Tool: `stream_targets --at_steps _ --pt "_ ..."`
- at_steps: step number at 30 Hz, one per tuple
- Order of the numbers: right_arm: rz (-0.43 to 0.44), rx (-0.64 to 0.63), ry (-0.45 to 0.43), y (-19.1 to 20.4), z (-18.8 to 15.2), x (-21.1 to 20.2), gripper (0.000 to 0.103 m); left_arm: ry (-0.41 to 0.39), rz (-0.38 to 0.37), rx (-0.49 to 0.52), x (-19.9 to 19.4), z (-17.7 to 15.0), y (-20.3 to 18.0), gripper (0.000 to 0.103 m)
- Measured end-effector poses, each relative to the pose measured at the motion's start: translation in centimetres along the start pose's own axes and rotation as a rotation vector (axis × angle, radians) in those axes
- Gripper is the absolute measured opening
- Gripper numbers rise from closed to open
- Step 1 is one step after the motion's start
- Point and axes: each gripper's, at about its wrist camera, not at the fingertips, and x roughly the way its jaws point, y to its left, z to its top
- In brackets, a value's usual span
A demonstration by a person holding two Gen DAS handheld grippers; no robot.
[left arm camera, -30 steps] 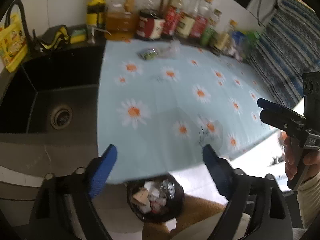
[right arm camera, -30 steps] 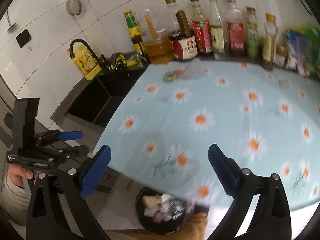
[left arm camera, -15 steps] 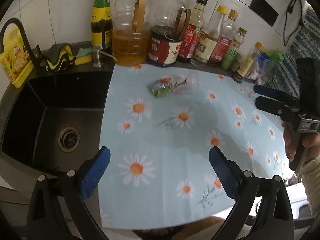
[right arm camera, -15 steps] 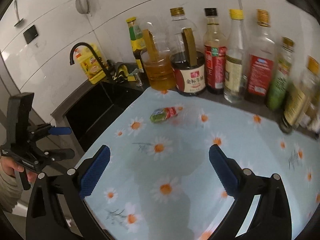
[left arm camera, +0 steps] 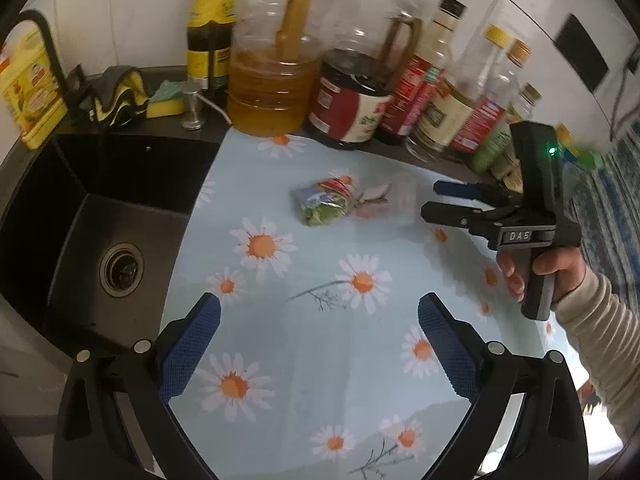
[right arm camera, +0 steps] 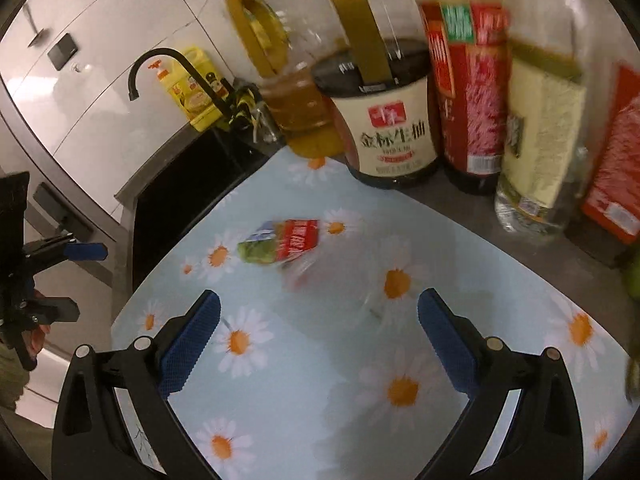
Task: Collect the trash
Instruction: 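Raise both tools to the counter and grasp the clear plastic container with the right tool, then grasp the green snack bag with the left tool while the right tool holds the container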
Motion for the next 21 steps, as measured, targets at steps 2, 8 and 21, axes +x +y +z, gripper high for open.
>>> stream_targets --at_steps 2,8,21 --pt "0.021 0.007 0.011 -0.8 0.5 0.9 0.098 -0.003 0.008 -0.018 0.4 0.3 0.2 0.096" --pt "0.061 -0.021 0.064 -1.3 1.6 3.1 0.098 0.028 -0.008 -0.075 1.9 0.8 1.1 0.096" --pt "0.068 -0.063 0.076 -1.0 1.0 3.2 0.059 0.068 -0.011 -0.099 4.5 2.3 2.5 0.096"
